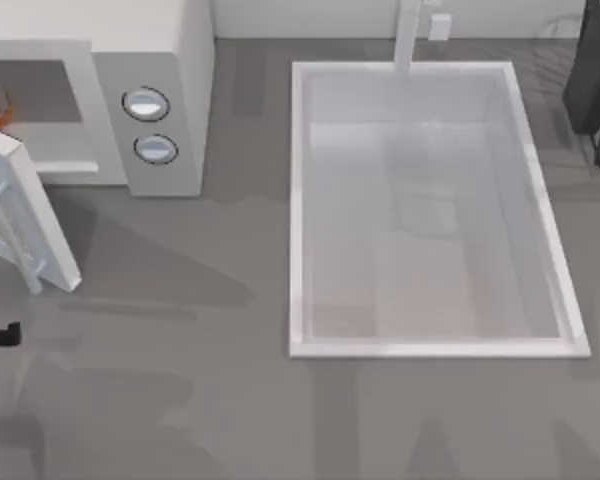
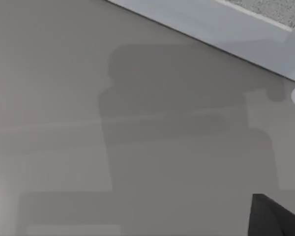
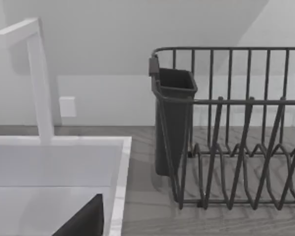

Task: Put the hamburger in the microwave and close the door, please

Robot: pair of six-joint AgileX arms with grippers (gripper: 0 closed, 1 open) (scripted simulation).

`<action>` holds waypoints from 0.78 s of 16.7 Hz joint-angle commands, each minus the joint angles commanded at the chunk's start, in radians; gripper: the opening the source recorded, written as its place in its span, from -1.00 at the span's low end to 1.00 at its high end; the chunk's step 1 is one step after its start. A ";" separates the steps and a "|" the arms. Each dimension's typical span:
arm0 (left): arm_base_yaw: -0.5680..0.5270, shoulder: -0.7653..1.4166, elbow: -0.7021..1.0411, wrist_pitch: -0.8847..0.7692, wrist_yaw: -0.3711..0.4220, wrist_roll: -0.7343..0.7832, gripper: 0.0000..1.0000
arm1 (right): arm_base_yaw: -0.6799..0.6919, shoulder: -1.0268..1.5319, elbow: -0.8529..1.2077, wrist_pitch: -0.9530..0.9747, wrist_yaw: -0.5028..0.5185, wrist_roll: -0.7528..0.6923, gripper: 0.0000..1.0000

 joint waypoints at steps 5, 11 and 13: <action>-0.125 -0.080 -0.029 0.019 -0.119 -0.135 -1.00 | 0.000 0.000 0.000 0.000 0.000 0.000 1.00; -0.124 -0.061 -0.012 0.031 -0.117 -0.136 -1.00 | 0.000 0.000 0.000 0.000 0.000 0.000 1.00; -0.130 -0.003 0.037 0.063 -0.120 -0.139 -1.00 | 0.000 0.000 0.000 0.000 0.000 0.000 1.00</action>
